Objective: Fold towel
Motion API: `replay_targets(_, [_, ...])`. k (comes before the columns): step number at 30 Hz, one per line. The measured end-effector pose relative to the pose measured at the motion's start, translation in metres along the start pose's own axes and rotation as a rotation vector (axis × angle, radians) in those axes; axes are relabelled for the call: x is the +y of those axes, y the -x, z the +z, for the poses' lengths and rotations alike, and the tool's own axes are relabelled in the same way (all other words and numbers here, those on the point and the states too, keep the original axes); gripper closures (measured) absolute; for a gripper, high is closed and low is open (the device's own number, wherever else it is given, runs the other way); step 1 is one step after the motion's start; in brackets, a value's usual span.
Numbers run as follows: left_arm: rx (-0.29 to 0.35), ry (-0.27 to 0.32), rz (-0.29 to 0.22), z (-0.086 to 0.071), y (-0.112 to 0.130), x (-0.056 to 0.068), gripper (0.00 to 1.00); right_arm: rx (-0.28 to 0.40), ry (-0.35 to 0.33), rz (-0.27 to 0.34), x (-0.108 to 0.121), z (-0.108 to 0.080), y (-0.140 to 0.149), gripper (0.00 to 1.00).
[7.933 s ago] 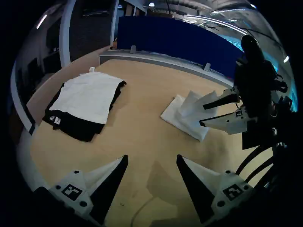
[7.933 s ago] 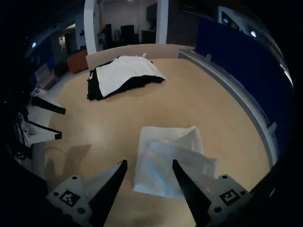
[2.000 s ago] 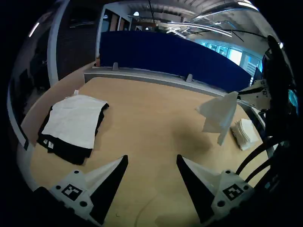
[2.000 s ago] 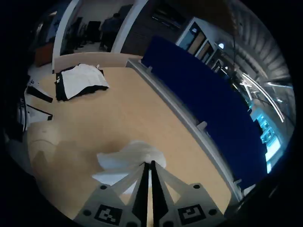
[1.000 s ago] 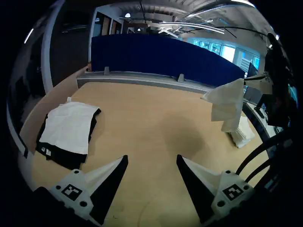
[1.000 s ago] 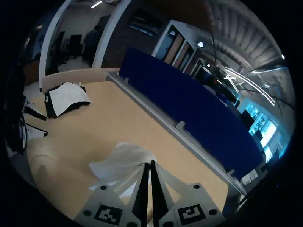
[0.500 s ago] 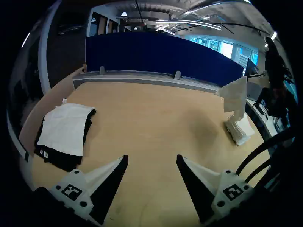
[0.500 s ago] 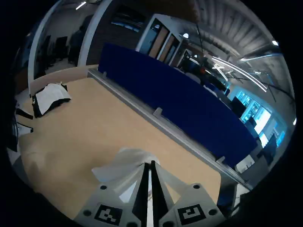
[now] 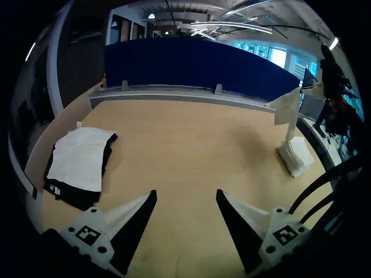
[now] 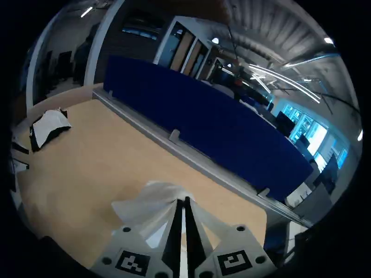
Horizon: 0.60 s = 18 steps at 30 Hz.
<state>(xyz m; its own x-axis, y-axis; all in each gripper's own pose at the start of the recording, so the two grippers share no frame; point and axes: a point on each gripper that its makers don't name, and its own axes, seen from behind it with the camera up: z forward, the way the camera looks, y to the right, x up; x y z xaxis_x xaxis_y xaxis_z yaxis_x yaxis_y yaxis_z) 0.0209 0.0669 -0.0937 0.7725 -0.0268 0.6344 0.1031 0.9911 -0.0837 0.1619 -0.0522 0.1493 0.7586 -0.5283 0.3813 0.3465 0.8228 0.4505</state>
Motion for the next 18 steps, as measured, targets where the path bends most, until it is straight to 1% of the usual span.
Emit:
replay_targets(5, [-0.003,-0.001,0.003,0.003,-0.002,0.004,0.05,-0.009,-0.001,0.011,0.003,0.001,0.007,0.96])
replay_targets(8, [-0.003,0.002,0.007,0.003,-0.004,0.007,0.05,-0.017,0.005,0.024,0.006,-0.003,0.015,0.96])
replay_targets(11, [-0.002,0.007,0.012,0.003,-0.006,0.010,0.05,-0.031,0.018,0.042,0.012,-0.011,0.029,0.96])
replay_targets(14, [-0.003,0.014,0.016,0.005,-0.007,0.014,0.05,-0.055,0.034,0.068,0.017,-0.021,0.050,0.96])
replay_targets(18, [-0.007,0.027,0.020,0.006,-0.006,0.020,0.05,-0.101,0.062,0.110,0.024,-0.035,0.090,0.96])
